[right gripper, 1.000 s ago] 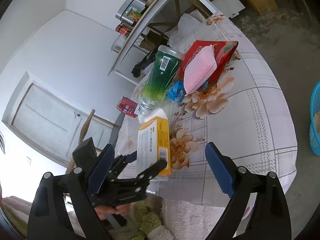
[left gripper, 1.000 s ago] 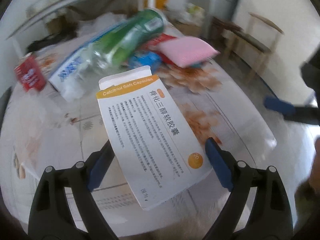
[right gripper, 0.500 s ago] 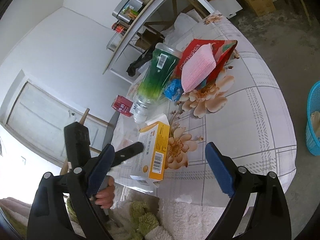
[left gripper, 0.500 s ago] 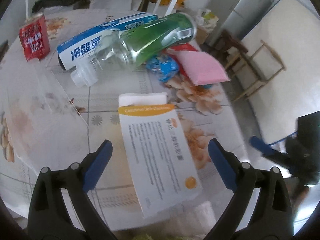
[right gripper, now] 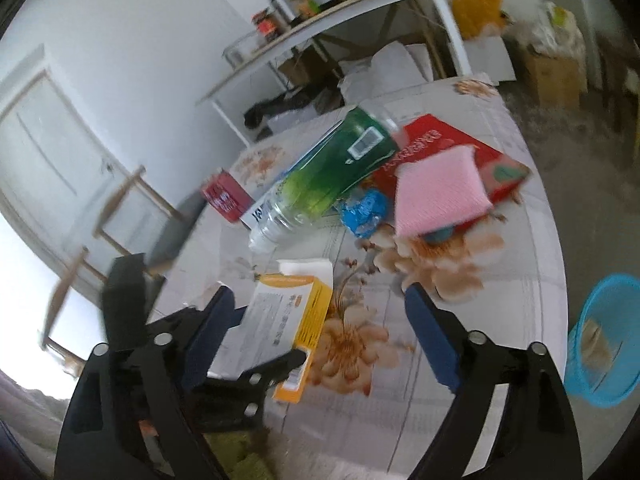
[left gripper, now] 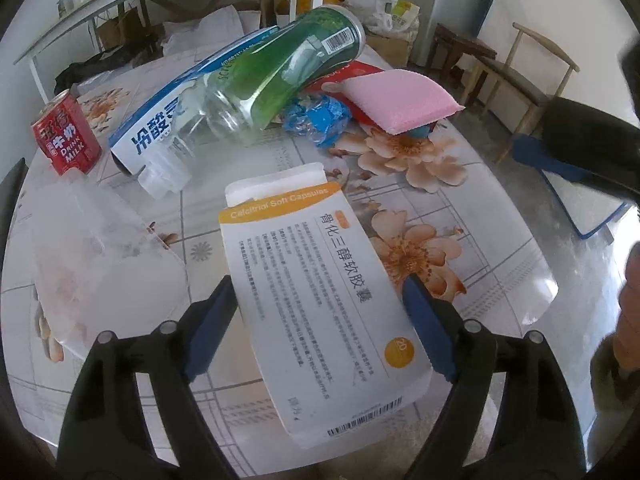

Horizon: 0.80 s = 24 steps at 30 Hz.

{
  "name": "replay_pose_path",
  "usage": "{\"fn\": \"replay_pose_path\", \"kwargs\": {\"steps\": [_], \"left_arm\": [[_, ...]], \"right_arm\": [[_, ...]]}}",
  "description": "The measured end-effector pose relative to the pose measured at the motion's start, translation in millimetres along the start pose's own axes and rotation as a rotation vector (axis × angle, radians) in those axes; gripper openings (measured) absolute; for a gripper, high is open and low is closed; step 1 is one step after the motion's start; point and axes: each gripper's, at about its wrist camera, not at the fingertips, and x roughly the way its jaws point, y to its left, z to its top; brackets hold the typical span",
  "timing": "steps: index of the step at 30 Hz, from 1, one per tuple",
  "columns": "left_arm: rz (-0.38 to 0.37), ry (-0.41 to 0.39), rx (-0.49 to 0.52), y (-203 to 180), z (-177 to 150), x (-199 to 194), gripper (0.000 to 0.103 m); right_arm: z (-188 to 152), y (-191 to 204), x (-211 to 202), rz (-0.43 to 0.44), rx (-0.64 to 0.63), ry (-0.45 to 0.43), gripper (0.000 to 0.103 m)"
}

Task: Collect trash
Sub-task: 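Hold the box in the left gripper while the right gripper grasps the blue snack wrapper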

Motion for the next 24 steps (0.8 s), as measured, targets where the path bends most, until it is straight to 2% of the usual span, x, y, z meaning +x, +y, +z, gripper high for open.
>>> {"fn": "replay_pose_path", "kwargs": {"steps": [5, 11, 15, 18, 20, 24], "left_arm": [[-0.014, -0.013, -0.008, 9.2, -7.5, -5.5, 0.079], [-0.060, -0.030, -0.020, 19.3, -15.5, -8.7, 0.076], [-0.069, -0.035, -0.015, 21.5, -15.7, -8.2, 0.076], [-0.074, -0.036, -0.009, 20.4, -15.8, -8.6, 0.076], [-0.078, -0.038, -0.010, 21.2, -16.0, -8.9, 0.076], [-0.083, -0.036, -0.004, 22.9, -15.8, -9.1, 0.076]], "right_arm": [[25.7, 18.7, 34.9, -0.069, -0.117, 0.042, 0.072], [50.2, 35.3, 83.2, -0.214, -0.287, 0.107, 0.063], [57.1, 38.4, 112.5, -0.312, -0.358, 0.137, 0.057], [59.2, 35.8, 126.7, -0.346, -0.372, 0.156, 0.050], [59.0, 33.1, 134.3, -0.371, -0.378, 0.170, 0.040], [55.3, 32.8, 138.9, -0.379, -0.381, 0.187, 0.027]]}}
